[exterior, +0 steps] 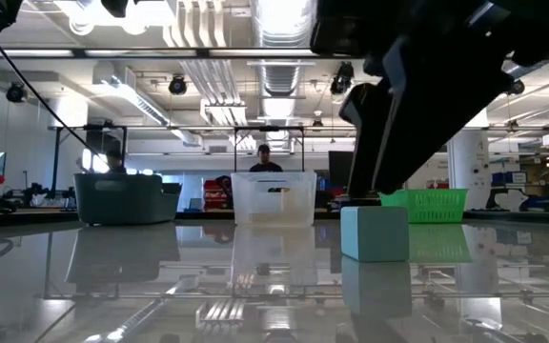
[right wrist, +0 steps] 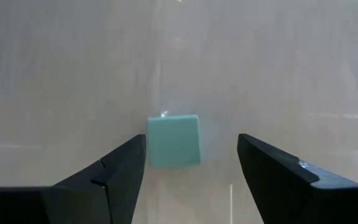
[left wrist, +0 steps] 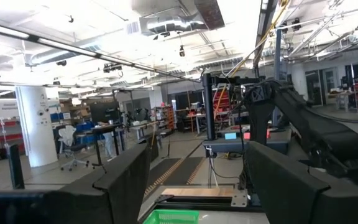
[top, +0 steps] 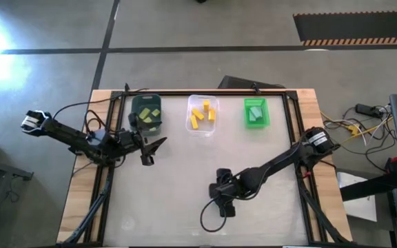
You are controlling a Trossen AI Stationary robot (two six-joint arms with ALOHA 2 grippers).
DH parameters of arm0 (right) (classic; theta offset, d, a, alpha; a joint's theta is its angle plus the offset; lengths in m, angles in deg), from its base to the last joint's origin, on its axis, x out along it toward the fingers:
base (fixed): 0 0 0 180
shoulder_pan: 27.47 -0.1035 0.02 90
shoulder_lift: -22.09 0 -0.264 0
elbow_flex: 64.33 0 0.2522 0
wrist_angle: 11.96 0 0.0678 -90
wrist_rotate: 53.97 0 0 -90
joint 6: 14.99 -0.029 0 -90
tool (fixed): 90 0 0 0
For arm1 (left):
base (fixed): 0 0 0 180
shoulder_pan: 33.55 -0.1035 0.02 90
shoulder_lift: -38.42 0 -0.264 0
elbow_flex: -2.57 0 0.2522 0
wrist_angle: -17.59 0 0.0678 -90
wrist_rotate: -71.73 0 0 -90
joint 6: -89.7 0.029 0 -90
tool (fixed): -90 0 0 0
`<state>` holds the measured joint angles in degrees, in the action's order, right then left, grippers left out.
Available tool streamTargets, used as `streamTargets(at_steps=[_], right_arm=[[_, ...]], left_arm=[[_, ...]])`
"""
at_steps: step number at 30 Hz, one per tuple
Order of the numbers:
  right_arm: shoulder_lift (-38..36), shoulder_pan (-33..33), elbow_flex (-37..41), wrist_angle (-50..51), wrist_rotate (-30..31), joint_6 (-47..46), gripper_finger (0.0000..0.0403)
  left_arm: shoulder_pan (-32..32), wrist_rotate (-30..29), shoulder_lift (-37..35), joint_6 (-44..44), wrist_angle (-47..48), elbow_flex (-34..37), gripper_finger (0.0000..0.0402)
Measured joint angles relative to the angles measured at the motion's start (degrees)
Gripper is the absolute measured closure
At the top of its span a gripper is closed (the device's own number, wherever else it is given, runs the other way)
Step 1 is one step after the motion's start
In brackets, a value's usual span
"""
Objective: Sort & place blocks by color
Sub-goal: Put the blue block into the green bin
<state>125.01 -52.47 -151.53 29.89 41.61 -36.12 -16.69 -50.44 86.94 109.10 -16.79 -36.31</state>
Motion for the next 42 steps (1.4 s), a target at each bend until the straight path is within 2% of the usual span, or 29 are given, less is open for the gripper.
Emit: streamTargets(at_steps=[9, 14, 17, 21, 28, 30, 36, 39, 42], right_arm=[[2.4, 0.1, 3.0, -7.9, -1.7, -1.8, 0.0169], [4.0, 0.2, 3.1, -8.1, -2.5, -2.3, 0.0174], [3.7, 0.6, 3.1, -8.7, -2.2, -2.3, 0.0201], [3.5, 1.5, 3.1, -8.7, -2.7, -2.4, 0.0275], [1.1, 3.5, 3.0, -5.3, -2.8, 0.4, 0.0282], [-0.5, 5.1, 2.2, -0.7, -0.9, 1.2, 0.0282], [-7.7, 13.1, 0.0, 18.1, 10.0, 4.8, 0.0282], [-12.4, 20.1, 0.4, 24.7, 15.5, 7.5, 0.0282], [-16.9, 30.3, 1.8, 26.8, 16.9, 8.7, 0.0282]], left_arm=[[0.0, 0.0, 0.0, 0.9, -0.6, 0.1, 0.0155], [0.0, 0.0, 0.1, 0.9, -0.6, 0.1, 0.0155], [0.0, 0.0, 0.1, 1.0, -0.7, 0.1, 0.0155], [0.0, 0.0, -0.2, 1.0, -0.8, 0.1, 0.0155], [0.0, 0.0, 0.0, 0.9, -0.7, 0.1, 0.0155], [0.0, 0.0, 0.0, 0.9, -0.5, 0.2, 0.0155], [0.0, 0.0, 0.1, 1.0, -0.9, 0.1, 0.0155], [0.0, 0.0, 0.1, 1.3, -0.9, 0.1, 0.0155], [0.0, 0.0, 0.1, 2.2, -1.0, 0.0, 0.0155]])
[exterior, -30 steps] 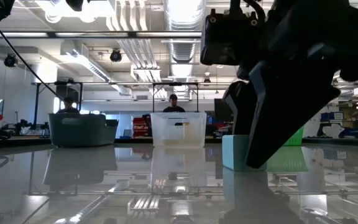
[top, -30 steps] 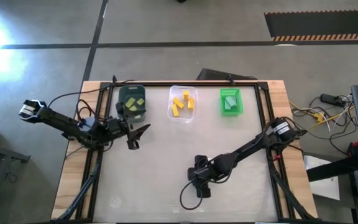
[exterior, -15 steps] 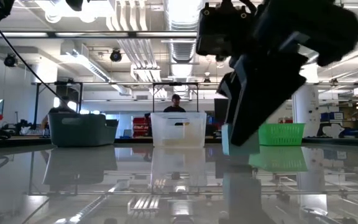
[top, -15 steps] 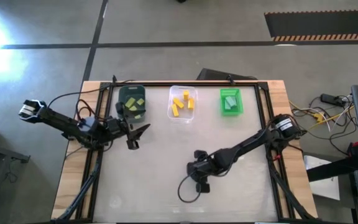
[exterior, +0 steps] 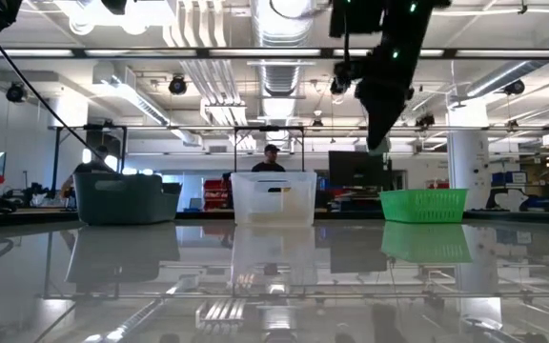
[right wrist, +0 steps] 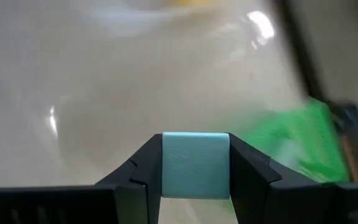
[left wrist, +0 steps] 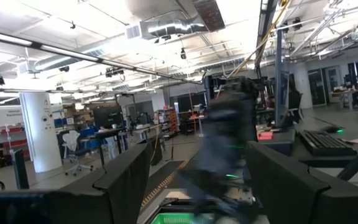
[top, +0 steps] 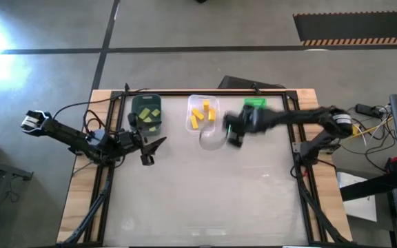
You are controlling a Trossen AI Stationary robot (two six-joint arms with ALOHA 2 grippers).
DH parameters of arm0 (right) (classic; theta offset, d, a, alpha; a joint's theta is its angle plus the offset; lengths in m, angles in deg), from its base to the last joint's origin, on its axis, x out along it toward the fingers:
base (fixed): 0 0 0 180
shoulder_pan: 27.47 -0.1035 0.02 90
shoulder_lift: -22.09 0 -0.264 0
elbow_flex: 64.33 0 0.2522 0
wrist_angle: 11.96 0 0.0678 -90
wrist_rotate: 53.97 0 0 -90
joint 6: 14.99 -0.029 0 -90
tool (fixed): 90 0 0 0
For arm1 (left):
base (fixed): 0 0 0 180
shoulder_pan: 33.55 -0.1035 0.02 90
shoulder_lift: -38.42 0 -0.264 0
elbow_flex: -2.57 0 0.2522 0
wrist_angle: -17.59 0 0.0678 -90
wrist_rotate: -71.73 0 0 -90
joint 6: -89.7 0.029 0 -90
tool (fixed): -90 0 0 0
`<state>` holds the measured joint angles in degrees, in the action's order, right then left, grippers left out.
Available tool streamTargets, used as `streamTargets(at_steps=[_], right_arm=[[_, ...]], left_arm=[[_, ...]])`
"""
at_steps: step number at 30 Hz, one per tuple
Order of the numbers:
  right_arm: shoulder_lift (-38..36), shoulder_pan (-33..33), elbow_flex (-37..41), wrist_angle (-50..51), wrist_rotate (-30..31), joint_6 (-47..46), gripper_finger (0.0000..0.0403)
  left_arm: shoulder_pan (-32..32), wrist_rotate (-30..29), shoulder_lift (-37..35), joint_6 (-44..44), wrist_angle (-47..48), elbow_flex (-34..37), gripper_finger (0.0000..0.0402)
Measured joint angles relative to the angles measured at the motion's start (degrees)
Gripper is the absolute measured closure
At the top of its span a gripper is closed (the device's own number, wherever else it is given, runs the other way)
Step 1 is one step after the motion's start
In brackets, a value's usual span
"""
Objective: Sort & place blocks by color
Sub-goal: Put the blue block into the green bin
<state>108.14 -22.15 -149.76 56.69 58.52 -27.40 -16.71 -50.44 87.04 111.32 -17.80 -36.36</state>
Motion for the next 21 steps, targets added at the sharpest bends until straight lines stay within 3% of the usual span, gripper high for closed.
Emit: streamTargets(at_steps=[7, 10, 13, 21], right_arm=[[-4.5, 27.1, 6.1, -3.7, -0.1, -9.6, 0.0282], [-4.4, 34.8, 10.1, -9.2, -5.4, -8.9, 0.0282], [-4.4, 38.5, 13.1, -14.2, -11.2, -7.5, 0.0282], [-4.4, 40.0, 14.4, -15.3, -10.5, -7.2, 0.0273]], left_arm=[[0.0, 0.0, 0.0, 0.3, -0.5, 0.0, 0.0155], [0.0, 0.0, 0.1, 0.3, -0.4, 0.0, 0.0155], [0.0, 0.0, 0.2, 0.3, -1.2, 0.0, 0.0155], [0.0, 0.0, 0.1, 0.3, -1.5, 0.0, 0.0155]])
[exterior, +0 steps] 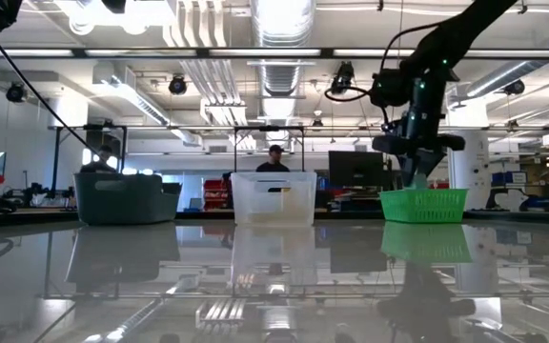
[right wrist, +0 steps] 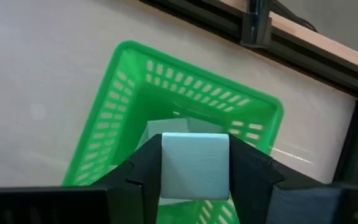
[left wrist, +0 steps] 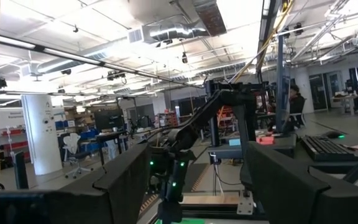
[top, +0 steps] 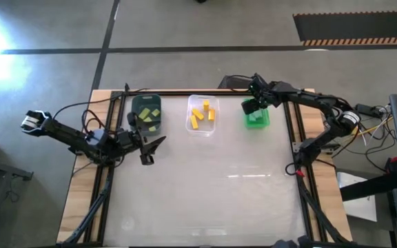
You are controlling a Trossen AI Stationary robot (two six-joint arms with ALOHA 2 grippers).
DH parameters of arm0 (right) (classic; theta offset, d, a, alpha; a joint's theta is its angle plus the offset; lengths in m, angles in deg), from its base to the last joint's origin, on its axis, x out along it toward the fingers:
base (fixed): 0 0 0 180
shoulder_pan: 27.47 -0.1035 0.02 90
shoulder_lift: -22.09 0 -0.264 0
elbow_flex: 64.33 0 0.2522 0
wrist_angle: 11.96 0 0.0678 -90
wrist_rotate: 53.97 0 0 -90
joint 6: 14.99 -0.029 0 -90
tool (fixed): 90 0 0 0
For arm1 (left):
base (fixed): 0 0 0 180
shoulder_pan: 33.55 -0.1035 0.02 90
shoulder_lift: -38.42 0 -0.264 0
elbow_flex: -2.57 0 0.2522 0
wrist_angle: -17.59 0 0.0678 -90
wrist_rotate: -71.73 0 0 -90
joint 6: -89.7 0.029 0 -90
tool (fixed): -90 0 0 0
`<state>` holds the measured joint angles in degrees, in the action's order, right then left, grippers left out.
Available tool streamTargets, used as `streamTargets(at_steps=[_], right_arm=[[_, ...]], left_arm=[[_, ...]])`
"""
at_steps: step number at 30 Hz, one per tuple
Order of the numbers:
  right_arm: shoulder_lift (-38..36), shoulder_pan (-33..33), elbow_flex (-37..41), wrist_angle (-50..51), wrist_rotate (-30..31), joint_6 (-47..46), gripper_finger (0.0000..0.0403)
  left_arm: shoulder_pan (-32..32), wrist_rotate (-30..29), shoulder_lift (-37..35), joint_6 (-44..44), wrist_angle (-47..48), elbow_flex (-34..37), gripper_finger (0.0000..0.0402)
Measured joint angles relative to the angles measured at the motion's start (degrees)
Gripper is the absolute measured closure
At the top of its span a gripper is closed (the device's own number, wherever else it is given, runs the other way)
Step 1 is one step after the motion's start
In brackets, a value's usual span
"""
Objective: Sort & place blocks by color
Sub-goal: Put the blue block into the green bin, then return to Home Position
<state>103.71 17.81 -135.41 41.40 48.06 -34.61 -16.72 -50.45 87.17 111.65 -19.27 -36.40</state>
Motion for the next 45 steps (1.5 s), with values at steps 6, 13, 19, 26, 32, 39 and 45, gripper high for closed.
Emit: streamTargets(at_steps=[6, 13, 19, 26, 32, 39, 45], right_arm=[[0.0, 0.0, -0.4, -0.3, 0.1, -0.4, 0.021], [-1.0, -1.2, -0.4, -0.5, 2.2, -0.7, 0.0212], [-5.9, -6.7, -0.3, -1.4, 3.9, 0.0, 0.0234], [-15.2, -22.8, 4.0, -9.8, 7.6, 3.2, 0.026], [-23.6, -38.5, 15.0, -31.6, 7.4, 16.3, 0.0276], [-33.7, -48.5, 28.0, -45.6, 6.0, 26.9, 0.0297], [-45.0, -49.5, 37.4, -50.3, 5.5, 30.2, 0.0321]], left_arm=[[0.0, 0.0, 0.0, -0.4, 0.2, 0.7, 0.0155], [0.0, 0.0, 0.4, -0.5, 0.0, 1.1, 0.0155], [0.0, 0.0, 0.3, -0.5, 0.1, 1.1, 0.0155], [0.0, -0.1, 0.6, -2.3, 3.3, 1.4, 0.0155], [0.3, 0.1, -1.3, -13.5, 20.2, 1.5, 0.0156], [0.2, 2.3, -8.1, -20.6, 42.6, 2.2, 0.0175], [0.2, 8.7, -14.6, -19.0, 43.6, 4.0, 0.0257]])
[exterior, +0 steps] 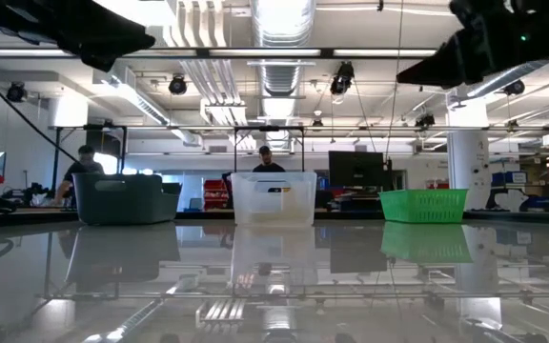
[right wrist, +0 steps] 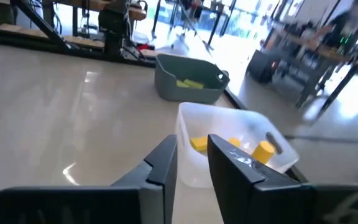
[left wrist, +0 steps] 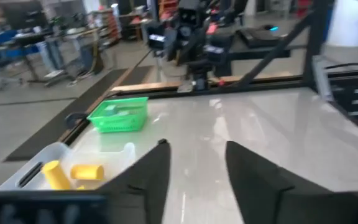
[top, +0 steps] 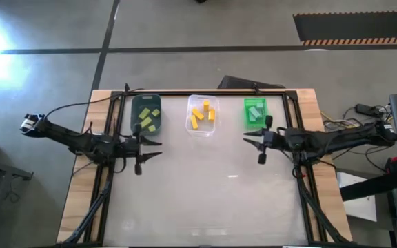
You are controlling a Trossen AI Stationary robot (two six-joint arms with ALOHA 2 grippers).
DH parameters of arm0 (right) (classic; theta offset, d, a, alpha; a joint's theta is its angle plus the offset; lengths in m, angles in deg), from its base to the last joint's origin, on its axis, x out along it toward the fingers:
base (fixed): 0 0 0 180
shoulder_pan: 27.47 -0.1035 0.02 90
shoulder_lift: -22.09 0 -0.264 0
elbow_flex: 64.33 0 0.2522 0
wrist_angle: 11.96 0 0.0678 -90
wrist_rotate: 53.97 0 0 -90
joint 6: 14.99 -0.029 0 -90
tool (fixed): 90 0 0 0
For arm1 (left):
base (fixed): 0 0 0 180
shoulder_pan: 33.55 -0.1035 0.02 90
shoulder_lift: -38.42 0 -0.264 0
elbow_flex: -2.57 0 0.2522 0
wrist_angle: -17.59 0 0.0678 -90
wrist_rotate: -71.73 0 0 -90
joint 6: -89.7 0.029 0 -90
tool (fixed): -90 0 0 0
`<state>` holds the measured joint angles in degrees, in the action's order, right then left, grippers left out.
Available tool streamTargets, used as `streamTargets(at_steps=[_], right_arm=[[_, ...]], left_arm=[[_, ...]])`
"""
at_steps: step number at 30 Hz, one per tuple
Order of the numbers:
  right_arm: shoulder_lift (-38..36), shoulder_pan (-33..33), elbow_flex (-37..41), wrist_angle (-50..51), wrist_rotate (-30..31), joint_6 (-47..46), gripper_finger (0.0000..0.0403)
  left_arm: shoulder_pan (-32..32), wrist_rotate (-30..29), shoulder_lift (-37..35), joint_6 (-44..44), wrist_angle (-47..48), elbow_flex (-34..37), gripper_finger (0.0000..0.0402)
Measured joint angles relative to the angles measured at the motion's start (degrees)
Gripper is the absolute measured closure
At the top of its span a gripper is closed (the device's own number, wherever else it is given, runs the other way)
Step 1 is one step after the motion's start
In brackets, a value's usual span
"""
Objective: Sort & place blocks by color
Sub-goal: Return to Home Position
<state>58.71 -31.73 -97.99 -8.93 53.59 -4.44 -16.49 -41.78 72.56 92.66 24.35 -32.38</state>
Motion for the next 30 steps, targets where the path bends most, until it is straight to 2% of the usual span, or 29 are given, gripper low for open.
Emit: streamTargets(at_steps=[7, 10, 15, 25, 30], right_arm=[[-11.9, 0.3, 8.5, -4.4, -1.9, 5.4, 0.0357], [-16.2, 0.3, 10.0, -5.3, -3.0, 6.7, 0.0373], [-22.2, 0.5, 10.1, -3.7, -5.0, 11.0, 0.0392], [-35.6, 0.6, 14.7, -3.3, -4.5, 15.3, 0.0394], [-36.0, 0.6, 17.5, -6.1, -9.8, 16.1, 0.0394]], left_arm=[[-0.2, 0.6, -7.7, 1.2, -5.6, 7.4, 0.0366], [-0.2, 0.6, -10.3, 3.0, -11.1, 11.7, 0.0396], [-0.2, 0.6, -14.4, 7.6, -23.0, 19.8, 0.0392], [-0.2, -0.5, -17.3, 8.0, -21.5, 20.6, 0.0392], [-0.2, -0.6, -16.7, 7.9, -21.6, 20.6, 0.0392]])
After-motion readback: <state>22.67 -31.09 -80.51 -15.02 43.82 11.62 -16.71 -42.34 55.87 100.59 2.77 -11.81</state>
